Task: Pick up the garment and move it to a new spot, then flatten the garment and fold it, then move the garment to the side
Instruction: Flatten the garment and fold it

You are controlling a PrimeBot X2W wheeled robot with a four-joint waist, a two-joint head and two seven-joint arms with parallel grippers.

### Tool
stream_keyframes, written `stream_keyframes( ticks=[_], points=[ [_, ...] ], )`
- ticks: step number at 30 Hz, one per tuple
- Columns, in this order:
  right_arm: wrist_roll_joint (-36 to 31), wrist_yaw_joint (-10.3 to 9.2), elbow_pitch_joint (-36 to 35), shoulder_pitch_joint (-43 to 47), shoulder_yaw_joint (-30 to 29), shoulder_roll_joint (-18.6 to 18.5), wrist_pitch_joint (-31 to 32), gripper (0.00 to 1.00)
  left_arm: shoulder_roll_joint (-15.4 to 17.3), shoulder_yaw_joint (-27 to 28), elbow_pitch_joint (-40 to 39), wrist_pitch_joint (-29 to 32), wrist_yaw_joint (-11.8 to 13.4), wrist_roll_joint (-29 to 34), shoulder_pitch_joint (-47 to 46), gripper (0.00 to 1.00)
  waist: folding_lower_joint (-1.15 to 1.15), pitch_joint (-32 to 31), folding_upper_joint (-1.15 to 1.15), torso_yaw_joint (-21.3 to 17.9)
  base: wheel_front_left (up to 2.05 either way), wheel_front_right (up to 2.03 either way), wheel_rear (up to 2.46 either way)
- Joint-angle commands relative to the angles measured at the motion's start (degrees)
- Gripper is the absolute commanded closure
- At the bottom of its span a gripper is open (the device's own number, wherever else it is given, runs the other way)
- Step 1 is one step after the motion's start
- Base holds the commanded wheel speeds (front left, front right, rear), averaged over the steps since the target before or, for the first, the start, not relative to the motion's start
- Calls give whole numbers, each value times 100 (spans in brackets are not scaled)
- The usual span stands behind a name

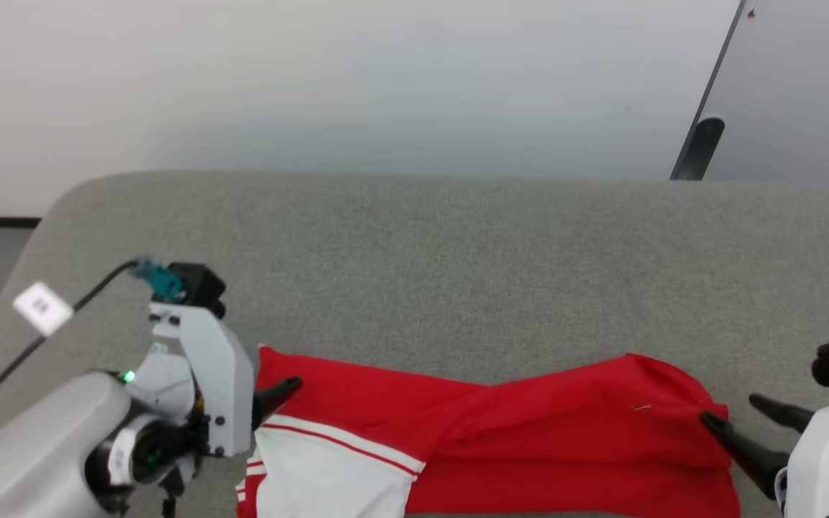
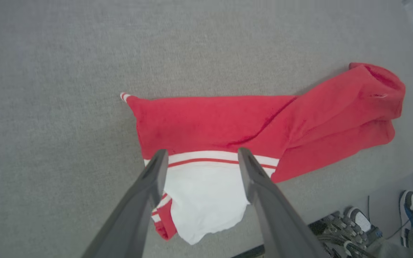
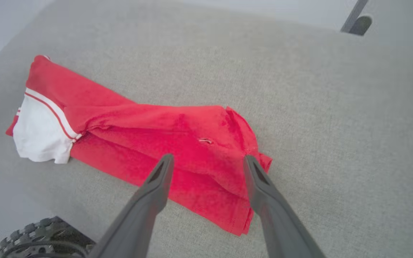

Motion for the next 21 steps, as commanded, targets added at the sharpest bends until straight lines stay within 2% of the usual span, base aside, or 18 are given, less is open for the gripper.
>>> stream_keyframes(
  ticks=[1, 7, 14, 18, 21],
  points=[
    [-102, -2, -39, 74, 10, 27, -226, 0, 42, 56, -1, -209, -23, 71, 181, 0, 0, -115, 0, 4, 0, 0, 0],
    [-690, -2, 58, 119, -22, 220, -1515, 0, 78, 327, -67, -1452, -113, 335, 645, 0, 0, -235, 0, 25, 0, 0, 0],
    [-1315, -2, 506, 191, -96, 471, -2874, 0, -16, 597, 56, -3021, -184, 770, 1147, 0, 0, -361, 0, 94, 0, 0, 0],
    [-1528, -2, 800, 322, -329, 658, -3364, 0, -16, 678, 155, -3819, -232, 1044, 1411, 0, 0, -420, 0, 152, 0, 0, 0],
    [-1527, -2, 1022, 392, -487, 732, -3454, 0, 26, 736, 272, -4355, -240, 1214, 1665, 0, 0, -451, 0, 201, 0, 0, 0]
  ],
)
